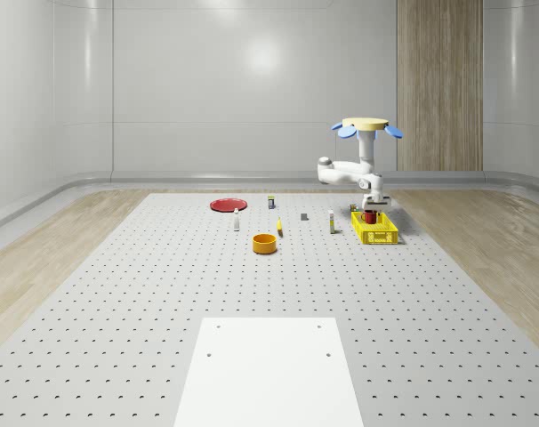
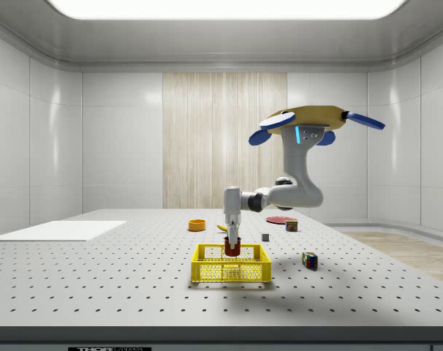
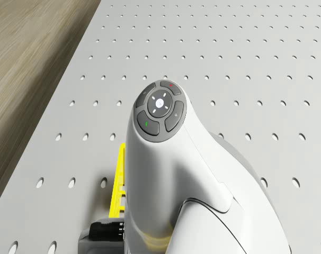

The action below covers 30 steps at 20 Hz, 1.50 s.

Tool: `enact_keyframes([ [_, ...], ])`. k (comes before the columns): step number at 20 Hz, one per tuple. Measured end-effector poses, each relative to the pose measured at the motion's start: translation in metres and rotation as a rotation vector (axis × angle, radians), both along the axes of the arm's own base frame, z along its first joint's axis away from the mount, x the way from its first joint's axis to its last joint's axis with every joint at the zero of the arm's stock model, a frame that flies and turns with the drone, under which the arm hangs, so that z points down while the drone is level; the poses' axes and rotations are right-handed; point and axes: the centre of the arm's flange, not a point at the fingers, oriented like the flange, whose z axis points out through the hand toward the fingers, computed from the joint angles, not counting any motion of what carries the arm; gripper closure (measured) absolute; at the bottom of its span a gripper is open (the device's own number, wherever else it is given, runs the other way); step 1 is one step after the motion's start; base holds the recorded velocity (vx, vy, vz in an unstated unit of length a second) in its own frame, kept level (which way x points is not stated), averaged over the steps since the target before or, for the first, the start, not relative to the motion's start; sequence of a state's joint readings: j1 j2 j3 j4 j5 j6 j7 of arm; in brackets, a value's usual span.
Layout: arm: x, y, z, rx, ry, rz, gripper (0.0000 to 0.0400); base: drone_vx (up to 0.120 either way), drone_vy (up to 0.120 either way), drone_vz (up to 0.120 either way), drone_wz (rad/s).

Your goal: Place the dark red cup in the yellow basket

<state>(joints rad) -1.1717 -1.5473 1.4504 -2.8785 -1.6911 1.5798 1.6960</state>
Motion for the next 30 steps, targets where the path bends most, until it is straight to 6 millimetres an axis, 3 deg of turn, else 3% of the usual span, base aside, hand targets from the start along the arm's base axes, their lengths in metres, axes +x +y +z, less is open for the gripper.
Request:
enact_keyframes([
  [6,0.0,0.0,0.0,0.0,0.0,0.0,0.03,0.0,0.047,-0.04,0.0],
  [11,0.0,0.0,0.0,0.0,0.0,0.0,0.03,0.088,0.0,0.0,0.0],
  [19,0.0,0.0,0.02,0.0,0.0,0.0,0.03,0.0,0.0,0.0,0.0],
  [21,0.0,0.0,0.024,0.0,0.0,0.0,0.0182,0.0,0.0,0.0,0.0],
  [23,0.0,0.0,0.024,0.0,0.0,0.0,0.0111,0.0,0.0,0.0,0.0],
  [26,0.0,0.0,0.018,0.0,0.0,0.0,0.0052,0.0,0.0,0.0,0.0],
  [30,0.0,0.0,0.012,0.0,0.0,0.0,0.0019,0.0,0.0,0.0,0.0],
])
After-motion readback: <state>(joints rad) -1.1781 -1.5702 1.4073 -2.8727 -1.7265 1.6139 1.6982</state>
